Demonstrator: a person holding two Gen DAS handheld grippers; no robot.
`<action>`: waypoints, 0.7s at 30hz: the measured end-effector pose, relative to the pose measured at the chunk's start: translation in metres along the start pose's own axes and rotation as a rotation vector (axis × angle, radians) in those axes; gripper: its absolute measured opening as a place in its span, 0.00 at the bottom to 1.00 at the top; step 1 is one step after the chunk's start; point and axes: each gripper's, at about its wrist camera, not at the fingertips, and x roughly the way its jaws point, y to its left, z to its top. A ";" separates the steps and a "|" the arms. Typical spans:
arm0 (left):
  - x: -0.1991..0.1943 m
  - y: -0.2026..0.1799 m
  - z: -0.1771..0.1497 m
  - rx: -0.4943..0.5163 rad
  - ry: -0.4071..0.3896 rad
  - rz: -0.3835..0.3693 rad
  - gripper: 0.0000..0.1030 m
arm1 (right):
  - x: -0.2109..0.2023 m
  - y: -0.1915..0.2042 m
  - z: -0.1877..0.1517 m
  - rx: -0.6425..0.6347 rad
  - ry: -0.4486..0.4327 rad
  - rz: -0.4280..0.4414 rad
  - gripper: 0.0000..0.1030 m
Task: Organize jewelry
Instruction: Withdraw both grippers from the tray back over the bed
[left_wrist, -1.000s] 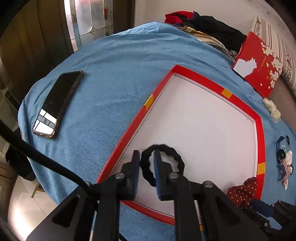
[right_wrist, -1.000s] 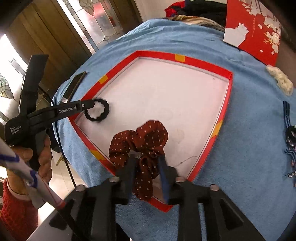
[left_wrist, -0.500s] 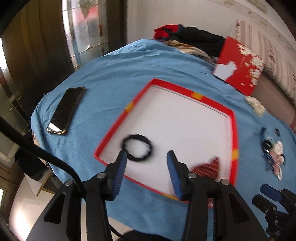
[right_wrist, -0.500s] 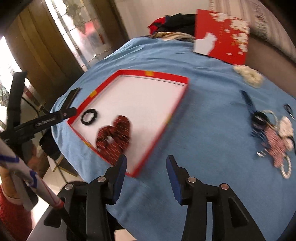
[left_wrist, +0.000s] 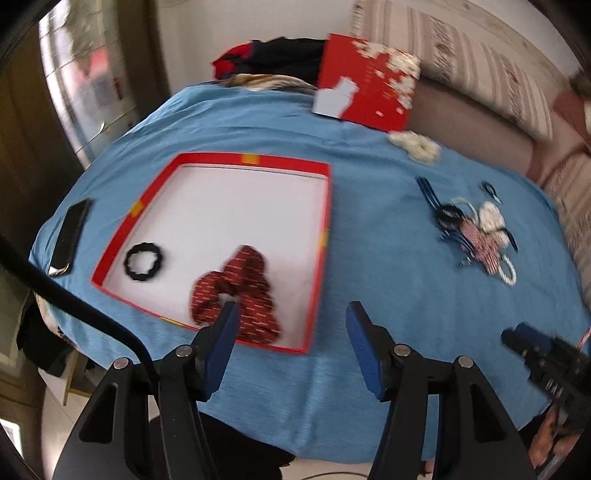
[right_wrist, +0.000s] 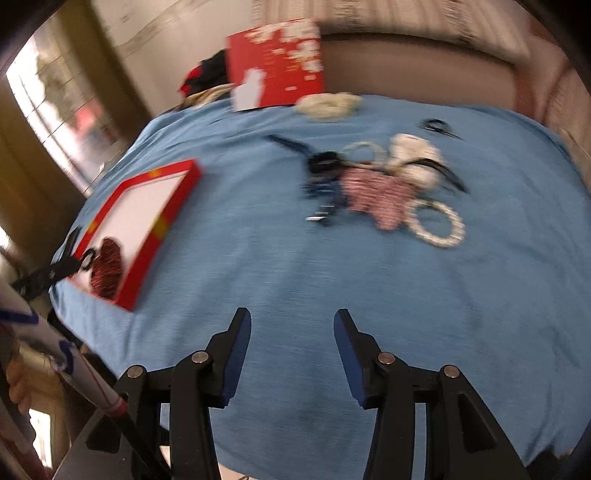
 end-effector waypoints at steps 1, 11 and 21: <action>0.000 -0.005 -0.001 0.012 0.001 0.002 0.57 | -0.002 -0.007 -0.001 0.011 -0.005 -0.007 0.51; 0.010 -0.065 -0.009 0.147 0.019 0.034 0.57 | -0.017 -0.082 -0.006 0.139 -0.045 -0.080 0.53; 0.040 -0.092 -0.006 0.194 0.066 0.032 0.57 | -0.006 -0.119 -0.004 0.197 -0.036 -0.109 0.54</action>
